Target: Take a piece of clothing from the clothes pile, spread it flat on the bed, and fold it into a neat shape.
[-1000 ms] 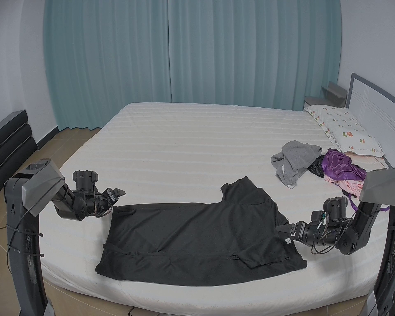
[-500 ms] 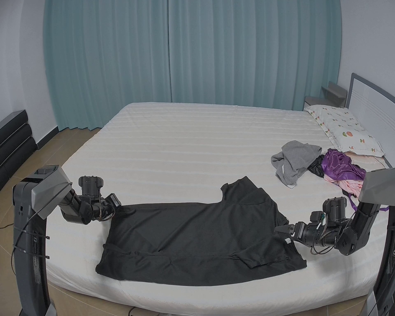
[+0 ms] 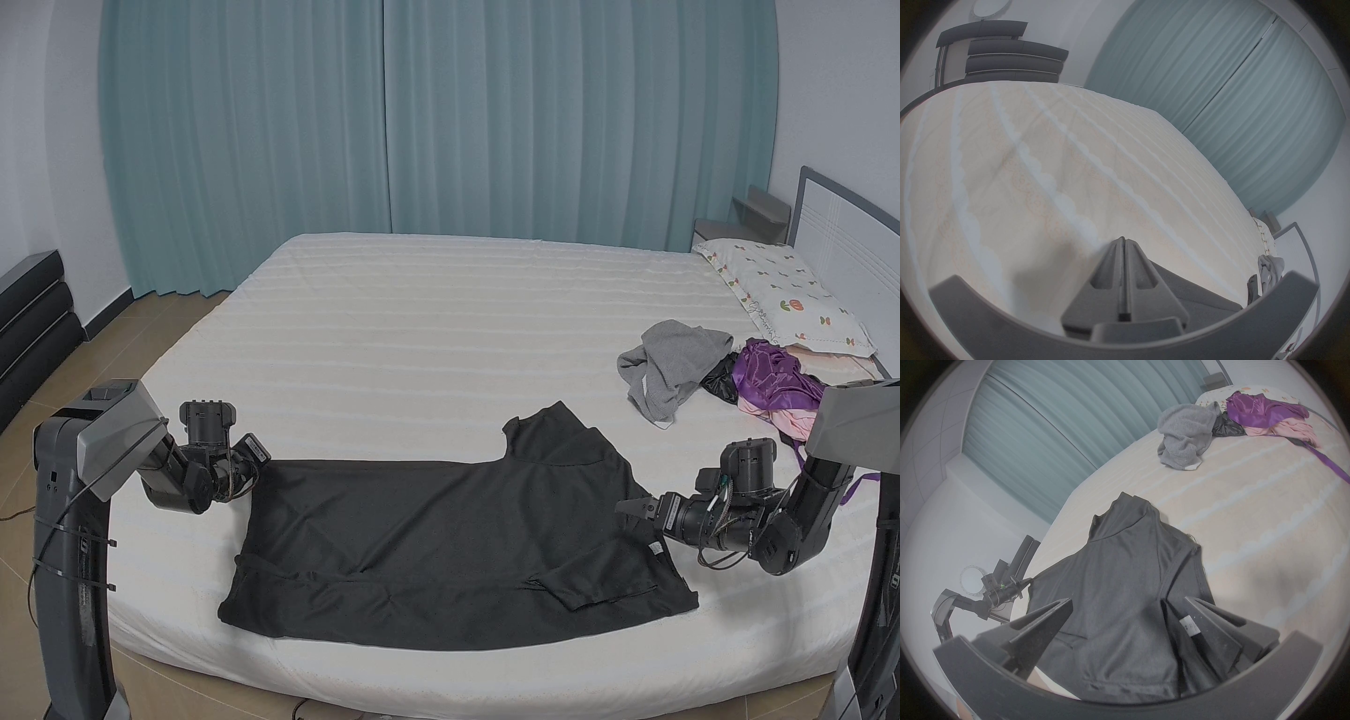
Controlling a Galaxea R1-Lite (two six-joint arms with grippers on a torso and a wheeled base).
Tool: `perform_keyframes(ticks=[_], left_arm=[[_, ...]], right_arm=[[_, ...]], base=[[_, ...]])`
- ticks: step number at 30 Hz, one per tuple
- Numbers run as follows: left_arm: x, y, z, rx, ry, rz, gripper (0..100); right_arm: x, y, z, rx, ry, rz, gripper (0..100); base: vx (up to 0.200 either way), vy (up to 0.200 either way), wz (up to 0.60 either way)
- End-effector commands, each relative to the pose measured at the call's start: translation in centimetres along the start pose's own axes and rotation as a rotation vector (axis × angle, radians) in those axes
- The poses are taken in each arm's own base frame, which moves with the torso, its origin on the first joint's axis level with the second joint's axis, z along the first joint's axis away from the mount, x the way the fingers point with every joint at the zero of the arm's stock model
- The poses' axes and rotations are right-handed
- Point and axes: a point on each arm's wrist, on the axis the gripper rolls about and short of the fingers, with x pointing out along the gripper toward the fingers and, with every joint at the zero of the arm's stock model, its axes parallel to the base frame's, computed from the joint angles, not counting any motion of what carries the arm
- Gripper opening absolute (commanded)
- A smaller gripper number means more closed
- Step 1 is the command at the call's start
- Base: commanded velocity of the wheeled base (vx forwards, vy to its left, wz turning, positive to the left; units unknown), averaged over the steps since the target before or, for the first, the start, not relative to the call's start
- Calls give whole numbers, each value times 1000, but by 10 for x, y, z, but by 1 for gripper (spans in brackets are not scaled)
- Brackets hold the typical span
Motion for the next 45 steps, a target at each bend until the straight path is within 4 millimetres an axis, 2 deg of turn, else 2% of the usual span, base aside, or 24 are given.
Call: perform_keyframes(ticks=[1, 7, 10, 11, 16, 20, 21, 22, 27, 29, 36, 45], left_arm=[[-1, -1, 1, -2, -4, -4, 0], [-2, -2, 1, -17, -4, -6, 0], [-2, -2, 1, -37, -5, -5, 0], [-2, -1, 2, -47, -6, -6, 0], [-2, -1, 1, -50, 0, -6, 0], [-3, 0, 0, -50, 3, -3, 0], [-3, 0, 0, -50, 3, -3, 0], [-3, 1, -1, -50, 7, 1, 0], [-4, 1, 0, -51, 8, -1, 0], [-4, 1, 0, -50, 9, -2, 0], [-4, 1, -1, -50, 11, -2, 0], [-3, 1, -1, -50, 11, -2, 0]], right_arm=[[18, 5, 14, -20, -44, 4, 100], [55, 9, 39, -30, -59, 18, 100], [71, 14, 46, -37, -53, 24, 100], [84, 18, 51, -43, -47, 7, 100], [113, 27, 70, -52, -68, -34, 100], [144, 24, 80, -48, -75, -58, 100], [144, 24, 80, -48, -75, -58, 100], [158, 22, 85, -58, -116, -90, 100], [176, 15, 92, -53, -125, -119, 100], [189, 9, 98, -40, -136, -128, 100], [199, 6, 105, -46, -176, -135, 100], [200, 6, 108, -51, -189, -129, 100]], base=[[0, 0, 0], [0, 0, 0], [0, 0, 0], [0, 0, 0], [0, 0, 0], [0, 0, 0], [0, 0, 0], [0, 0, 0], [0, 0, 0], [0, 0, 0], [0, 0, 0], [0, 0, 0]])
